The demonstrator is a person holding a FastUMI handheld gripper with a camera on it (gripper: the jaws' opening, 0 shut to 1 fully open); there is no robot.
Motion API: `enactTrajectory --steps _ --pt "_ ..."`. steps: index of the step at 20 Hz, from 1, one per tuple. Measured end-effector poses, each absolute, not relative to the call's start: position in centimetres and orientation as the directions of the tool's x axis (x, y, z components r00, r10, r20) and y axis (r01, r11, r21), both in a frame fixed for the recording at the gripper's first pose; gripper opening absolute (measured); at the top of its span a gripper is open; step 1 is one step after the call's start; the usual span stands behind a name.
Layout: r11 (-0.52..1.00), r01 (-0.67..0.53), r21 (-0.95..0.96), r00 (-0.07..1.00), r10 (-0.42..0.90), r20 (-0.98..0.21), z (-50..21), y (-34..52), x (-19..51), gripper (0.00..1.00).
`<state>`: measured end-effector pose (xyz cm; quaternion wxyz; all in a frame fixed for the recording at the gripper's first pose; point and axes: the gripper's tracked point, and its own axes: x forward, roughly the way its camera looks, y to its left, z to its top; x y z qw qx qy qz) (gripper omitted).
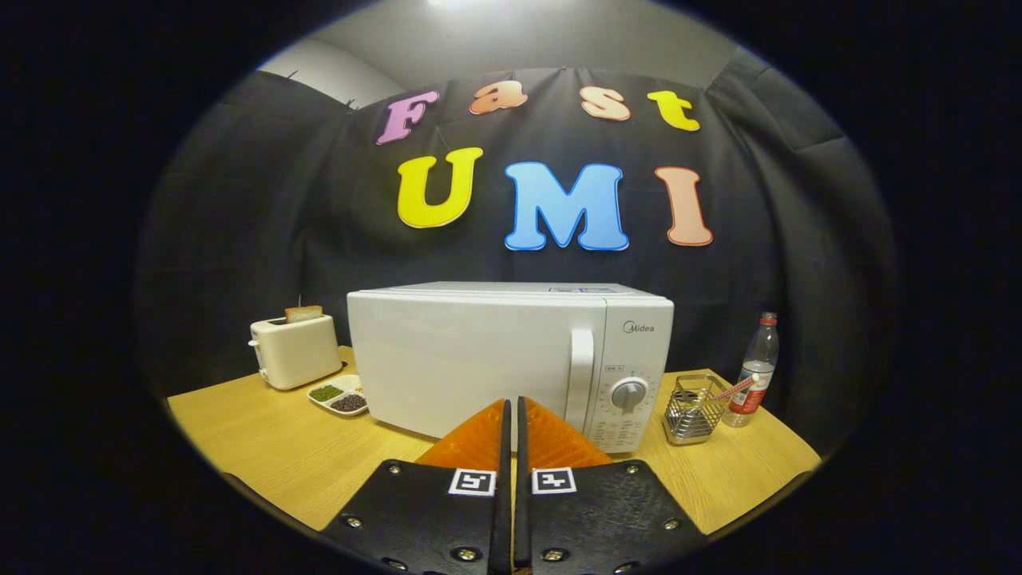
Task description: Open the microwave, put the food inside, and close the microwave door.
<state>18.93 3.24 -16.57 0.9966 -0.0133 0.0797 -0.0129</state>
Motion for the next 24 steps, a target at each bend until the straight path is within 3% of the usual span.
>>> enactTrajectory --steps 5,10,16,21,22,23,24 --pt "0.998 -0.059 0.022 0.993 0.061 -0.097 -11.9 4.7 9.9 0.02" --pt "0.997 -0.070 -0.037 0.997 0.068 -0.046 -9.3 3.6 3.1 0.02" --pt "0.994 -0.108 -0.013 0.991 0.107 -0.079 -10.7 3.6 0.3 0.02" --pt "0.999 -0.048 0.008 0.993 0.048 -0.109 -11.5 2.6 0.3 0.02" --pt "0.999 -0.047 0.026 0.992 0.050 -0.113 -11.4 2.7 0.2 0.05" --pt "0.998 -0.047 0.048 0.992 0.052 -0.114 -11.2 2.8 0.0 0.35" --pt "0.997 -0.038 0.066 0.993 0.045 -0.106 -10.8 2.6 -0.1 0.51"
